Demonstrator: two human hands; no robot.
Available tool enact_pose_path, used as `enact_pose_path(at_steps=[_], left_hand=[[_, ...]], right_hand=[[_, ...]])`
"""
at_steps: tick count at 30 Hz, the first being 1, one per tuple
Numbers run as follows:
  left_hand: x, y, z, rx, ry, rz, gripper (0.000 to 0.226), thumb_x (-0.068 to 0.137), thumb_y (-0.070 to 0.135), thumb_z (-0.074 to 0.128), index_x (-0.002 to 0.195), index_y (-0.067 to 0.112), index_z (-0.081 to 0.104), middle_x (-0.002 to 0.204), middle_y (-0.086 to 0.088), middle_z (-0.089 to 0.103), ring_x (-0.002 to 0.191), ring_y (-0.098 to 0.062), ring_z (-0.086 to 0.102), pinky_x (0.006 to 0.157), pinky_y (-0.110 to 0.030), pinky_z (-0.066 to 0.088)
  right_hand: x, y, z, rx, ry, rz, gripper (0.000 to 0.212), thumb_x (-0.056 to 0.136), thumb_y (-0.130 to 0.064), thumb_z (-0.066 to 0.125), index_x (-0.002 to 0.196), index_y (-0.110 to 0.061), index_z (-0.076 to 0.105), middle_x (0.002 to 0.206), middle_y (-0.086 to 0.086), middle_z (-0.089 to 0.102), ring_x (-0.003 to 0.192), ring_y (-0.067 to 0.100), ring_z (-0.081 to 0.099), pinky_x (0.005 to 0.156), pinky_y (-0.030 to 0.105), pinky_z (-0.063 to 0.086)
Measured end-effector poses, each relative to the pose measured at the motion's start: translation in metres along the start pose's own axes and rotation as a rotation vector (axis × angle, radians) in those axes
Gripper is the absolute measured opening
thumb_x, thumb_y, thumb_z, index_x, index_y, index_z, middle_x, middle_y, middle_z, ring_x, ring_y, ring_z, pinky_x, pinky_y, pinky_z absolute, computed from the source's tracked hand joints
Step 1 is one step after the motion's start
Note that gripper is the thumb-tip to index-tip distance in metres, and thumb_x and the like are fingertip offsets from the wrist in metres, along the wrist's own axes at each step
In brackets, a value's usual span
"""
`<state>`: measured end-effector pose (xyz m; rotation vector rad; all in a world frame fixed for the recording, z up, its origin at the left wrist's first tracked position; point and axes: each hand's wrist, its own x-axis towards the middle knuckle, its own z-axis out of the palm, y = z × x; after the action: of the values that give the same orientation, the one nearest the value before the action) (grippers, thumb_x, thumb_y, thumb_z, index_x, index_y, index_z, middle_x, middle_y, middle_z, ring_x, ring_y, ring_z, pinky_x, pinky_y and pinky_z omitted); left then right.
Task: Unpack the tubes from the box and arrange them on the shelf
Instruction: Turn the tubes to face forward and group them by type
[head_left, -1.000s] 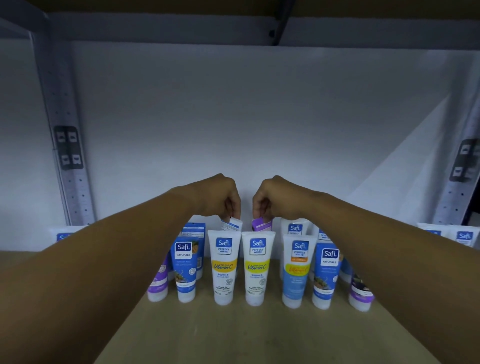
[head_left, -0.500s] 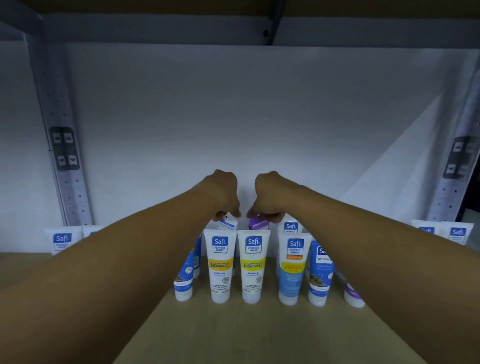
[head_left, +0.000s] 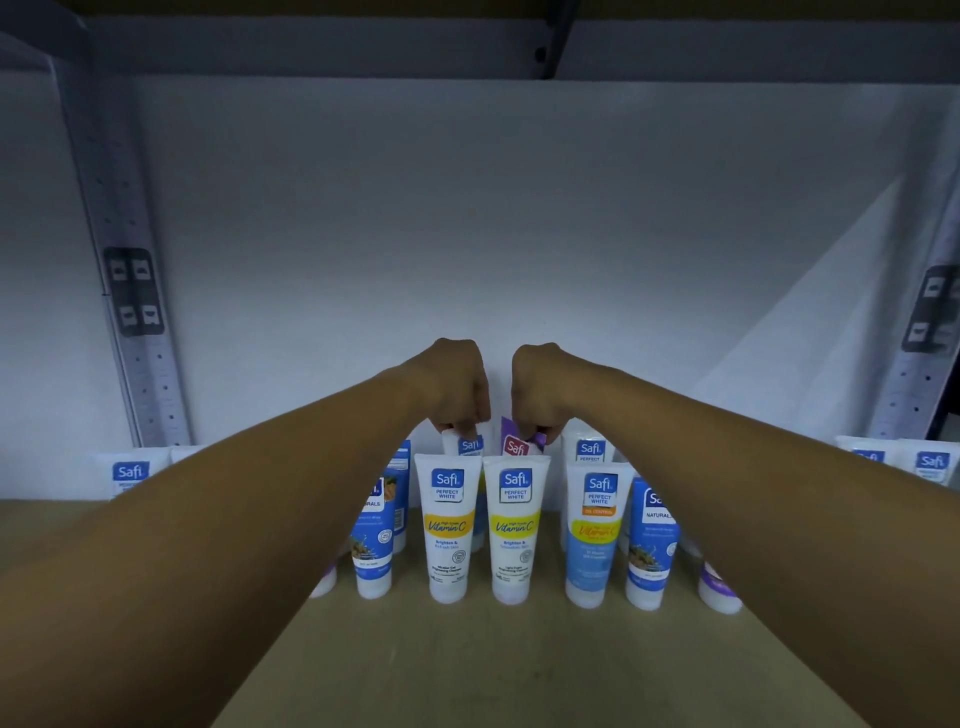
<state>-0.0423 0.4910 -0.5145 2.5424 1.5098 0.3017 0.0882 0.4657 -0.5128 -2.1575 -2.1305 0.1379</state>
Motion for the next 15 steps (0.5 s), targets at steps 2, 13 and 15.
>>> enact_pose_path(at_steps=[2, 13, 15], left_hand=[[0.0004, -0.0026, 0.0001, 0.007, 0.007, 0.040, 0.030, 0.075, 0.009, 0.083, 0.104, 0.010, 0.077, 0.102, -0.006, 0.075, 0.086, -0.018, 0.069, 0.072, -0.024, 0.057], [-0.0009, -0.0063, -0.0023, 0.050, -0.008, 0.096, 0.031, 0.077, 0.008, 0.081, 0.107, 0.009, 0.076, 0.104, -0.006, 0.075, 0.072, -0.008, 0.063, 0.061, -0.013, 0.049], [-0.0004, -0.0085, -0.0030, 0.049, -0.013, 0.095, 0.030, 0.077, 0.007, 0.081, 0.107, 0.009, 0.076, 0.104, -0.006, 0.075, 0.079, -0.013, 0.067, 0.063, -0.014, 0.051]], right_hand=[[-0.0018, 0.0019, -0.0002, -0.036, 0.005, -0.051, 0.028, 0.078, -0.015, 0.081, 0.097, -0.004, 0.064, 0.092, 0.007, 0.066, 0.075, 0.017, 0.066, 0.060, 0.022, 0.052], [-0.0052, 0.0030, 0.0004, -0.138, 0.047, -0.214, 0.034, 0.085, -0.013, 0.074, 0.117, -0.007, 0.068, 0.114, 0.009, 0.069, 0.100, 0.022, 0.065, 0.089, 0.030, 0.054], [-0.0041, 0.0037, 0.0007, -0.142, 0.051, -0.216, 0.033, 0.086, -0.012, 0.073, 0.118, -0.007, 0.067, 0.115, 0.009, 0.069, 0.100, 0.022, 0.065, 0.088, 0.029, 0.053]])
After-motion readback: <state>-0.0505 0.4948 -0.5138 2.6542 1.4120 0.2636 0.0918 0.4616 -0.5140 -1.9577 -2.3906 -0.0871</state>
